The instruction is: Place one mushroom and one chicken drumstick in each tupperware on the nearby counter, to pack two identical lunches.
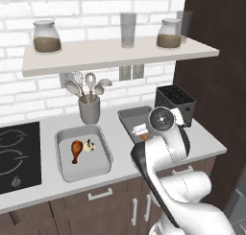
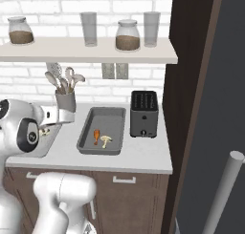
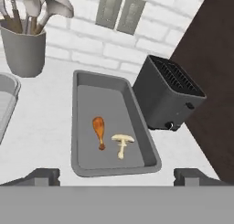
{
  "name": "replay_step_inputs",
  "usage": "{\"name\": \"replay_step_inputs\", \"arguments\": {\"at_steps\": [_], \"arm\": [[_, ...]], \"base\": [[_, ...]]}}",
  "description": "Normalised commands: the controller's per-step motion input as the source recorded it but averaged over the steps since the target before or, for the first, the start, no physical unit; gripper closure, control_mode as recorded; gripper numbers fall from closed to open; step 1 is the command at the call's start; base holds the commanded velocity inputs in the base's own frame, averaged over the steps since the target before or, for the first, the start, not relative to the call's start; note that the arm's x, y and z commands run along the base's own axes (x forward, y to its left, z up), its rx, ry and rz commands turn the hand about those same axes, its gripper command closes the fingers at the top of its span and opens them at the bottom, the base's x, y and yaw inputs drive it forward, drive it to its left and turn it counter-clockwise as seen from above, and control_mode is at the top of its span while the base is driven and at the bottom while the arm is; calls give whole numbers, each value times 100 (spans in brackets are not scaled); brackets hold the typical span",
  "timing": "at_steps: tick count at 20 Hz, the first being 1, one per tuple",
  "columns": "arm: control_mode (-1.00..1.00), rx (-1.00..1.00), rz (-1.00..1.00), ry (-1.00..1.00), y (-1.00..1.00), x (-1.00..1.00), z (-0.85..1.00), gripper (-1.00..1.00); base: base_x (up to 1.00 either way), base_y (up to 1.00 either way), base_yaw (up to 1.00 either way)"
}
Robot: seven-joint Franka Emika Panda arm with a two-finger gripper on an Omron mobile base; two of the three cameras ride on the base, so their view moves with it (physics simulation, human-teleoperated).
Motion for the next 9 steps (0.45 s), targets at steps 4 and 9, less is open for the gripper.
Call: {"name": "replay_step_inputs", "arguments": {"at_steps": [4, 9], "arm": [[-100, -10, 0, -17, 51, -31, 74, -100], [-100, 0, 0, 0, 0, 0, 1, -100]], "base": [[0, 0, 0], [0, 0, 0]]}}
